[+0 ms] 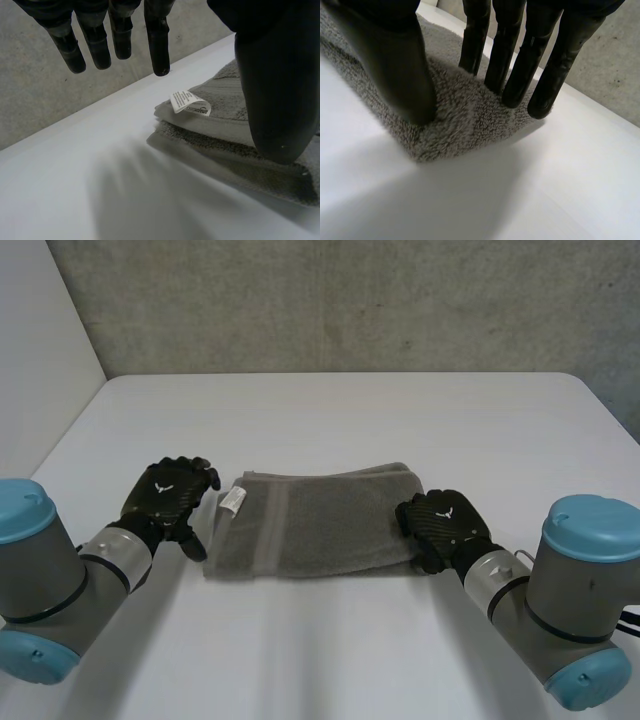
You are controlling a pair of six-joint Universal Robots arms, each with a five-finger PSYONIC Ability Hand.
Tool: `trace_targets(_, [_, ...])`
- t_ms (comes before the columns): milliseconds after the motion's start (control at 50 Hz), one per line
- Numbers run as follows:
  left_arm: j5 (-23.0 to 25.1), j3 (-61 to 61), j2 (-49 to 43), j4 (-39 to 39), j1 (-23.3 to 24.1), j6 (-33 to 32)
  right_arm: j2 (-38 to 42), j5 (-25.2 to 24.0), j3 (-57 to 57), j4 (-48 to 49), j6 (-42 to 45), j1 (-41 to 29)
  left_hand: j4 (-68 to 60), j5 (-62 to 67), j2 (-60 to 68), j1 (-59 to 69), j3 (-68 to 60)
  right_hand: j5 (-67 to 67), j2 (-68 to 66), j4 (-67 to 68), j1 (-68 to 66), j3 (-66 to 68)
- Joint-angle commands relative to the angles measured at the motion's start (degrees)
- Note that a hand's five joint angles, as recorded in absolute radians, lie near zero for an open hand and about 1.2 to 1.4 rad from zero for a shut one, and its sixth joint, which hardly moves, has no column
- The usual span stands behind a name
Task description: Fold the towel.
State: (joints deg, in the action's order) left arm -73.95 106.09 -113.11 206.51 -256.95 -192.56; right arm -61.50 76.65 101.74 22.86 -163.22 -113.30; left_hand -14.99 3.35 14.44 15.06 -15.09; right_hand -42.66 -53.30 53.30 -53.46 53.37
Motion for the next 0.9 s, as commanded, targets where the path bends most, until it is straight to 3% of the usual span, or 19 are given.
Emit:
trace_targets(20, [0.0, 0.1, 0.2, 0.0, 0.4, 0.0, 1.4, 0.1, 0.0, -0.2, 0.3, 0.0, 4.3, -2.6, -3.7, -4.3, 4.4, -17.9, -17.3, 17.3, -17.1, 17.2])
trace_targets(40, [0.0, 0.2, 0.2, 0.0, 0.4, 0.0, 1.3, 0.0, 0.0, -0.3, 0.4, 0.0, 4.4, -2.8, -3.9, -4.5, 4.5, -25.8, -25.2, 25.2, -25.0, 25.1])
trace_targets(80, [0.0, 0.2, 0.2, 0.0, 0.2, -0.1, 1.0, 0.0, 0.0, -0.6, 0.5, 0.1, 4.3, -2.6, -3.7, -4.3, 4.4, -27.3, -26.7, 26.7, -26.5, 26.6])
trace_targets(280, [-0.1, 0.1, 0.4, 0.0, -0.5, 0.0, -6.6, -1.2, 4.6, -7.0, 4.4, 5.7, 4.4, -2.8, -3.9, -4.5, 4.5, -27.3, -26.7, 26.7, -26.5, 26.6])
trace_targets(360, [-0.1, 0.2, 0.9, -0.1, -0.3, 0.0, -10.5, -5.9, 6.5, -14.2, 13.7, 11.9, 4.4, -2.8, -3.9, -4.5, 4.5, -27.3, -26.7, 26.7, -26.5, 26.6])
trace_targets(540, [-0.2, -0.5, 3.7, -0.1, 0.5, 0.6, -15.0, -7.0, 3.2, -24.1, 27.1, 15.7, 4.4, -2.8, -3.9, -4.5, 4.5, -27.3, -26.7, 26.7, -26.5, 26.6])
trace_targets(600, [-0.2, -1.6, 5.3, 0.0, 1.2, 3.1, -15.3, -6.3, 0.0, -24.7, 26.0, 12.8, 4.3, -2.6, -3.7, -4.3, 4.4, -27.3, -26.7, 26.7, -26.5, 26.6])
trace_targets(640, [-0.2, -2.2, 5.8, 0.0, 1.6, 5.1, -14.7, -6.0, -4.3, -24.6, 21.8, 4.3, 4.4, -2.8, -3.9, -4.5, 4.5, -27.3, -26.7, 26.7, -26.5, 26.6])
trace_targets(700, [-0.3, -3.9, 6.9, 0.0, 2.2, 9.0, -13.7, -5.8, -6.7, -24.5, 19.3, -0.3, 4.4, -2.8, -3.9, -4.5, 4.5, -27.3, -26.7, 26.7, -26.5, 26.6])
trace_targets(800, [-0.6, -6.6, 8.3, 0.1, 3.0, 14.6, -5.3, -1.3, -16.1, -24.4, 15.3, -16.8, 4.3, -2.6, -3.7, -4.3, 4.4, -27.3, -26.7, 26.7, -26.5, 26.6])
trace_targets(900, [-0.8, -9.8, 7.8, 0.0, 4.0, 18.2, 3.1, 3.1, -21.8, -24.7, 15.3, -25.7, 4.3, -2.6, -3.7, -4.3, 4.4, -27.3, -26.7, 26.7, -26.5, 26.6])
